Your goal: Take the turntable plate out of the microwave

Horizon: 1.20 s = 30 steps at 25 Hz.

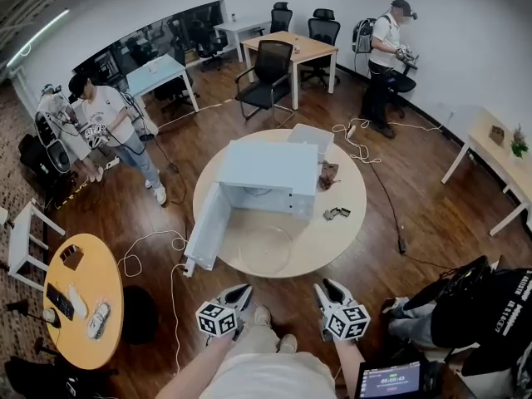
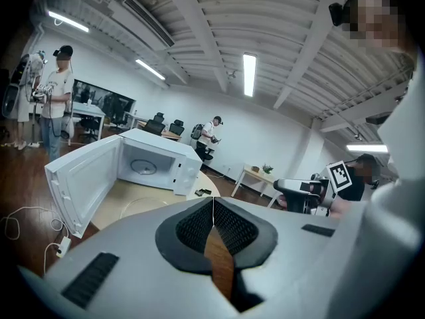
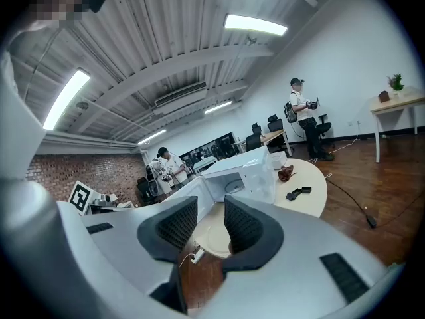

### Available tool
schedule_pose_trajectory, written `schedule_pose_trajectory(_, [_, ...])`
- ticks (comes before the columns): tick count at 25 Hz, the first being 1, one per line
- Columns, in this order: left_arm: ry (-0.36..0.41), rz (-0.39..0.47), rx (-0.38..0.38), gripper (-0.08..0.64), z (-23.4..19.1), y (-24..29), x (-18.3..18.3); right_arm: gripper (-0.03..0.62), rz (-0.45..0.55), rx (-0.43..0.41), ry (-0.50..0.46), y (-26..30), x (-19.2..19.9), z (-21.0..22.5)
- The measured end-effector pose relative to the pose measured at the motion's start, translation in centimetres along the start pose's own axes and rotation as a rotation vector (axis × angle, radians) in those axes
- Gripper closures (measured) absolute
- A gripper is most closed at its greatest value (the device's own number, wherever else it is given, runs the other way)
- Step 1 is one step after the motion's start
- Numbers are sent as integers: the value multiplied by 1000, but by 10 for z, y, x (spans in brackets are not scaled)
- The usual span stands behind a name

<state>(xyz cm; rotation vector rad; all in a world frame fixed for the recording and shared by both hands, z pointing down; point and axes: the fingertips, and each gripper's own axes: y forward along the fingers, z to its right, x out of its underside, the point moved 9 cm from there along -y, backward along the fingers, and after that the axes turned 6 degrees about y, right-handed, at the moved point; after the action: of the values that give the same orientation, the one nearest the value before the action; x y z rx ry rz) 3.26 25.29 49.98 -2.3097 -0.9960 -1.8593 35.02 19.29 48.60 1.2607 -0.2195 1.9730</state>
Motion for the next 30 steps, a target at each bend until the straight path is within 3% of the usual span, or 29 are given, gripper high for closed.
schedule_pose_trajectory(12, [-52, -5, -68, 551, -16, -21, 16, 466, -15, 36, 19, -4, 13, 11])
schedule_pose_trajectory(19, [-63, 14, -49, 551, -37, -19, 8, 466, -22, 57, -7, 13, 8, 1])
schedule_pose_trajectory(30, [-82, 28, 3, 551, -114, -43, -8, 466, 34, 154, 10, 42, 12, -42])
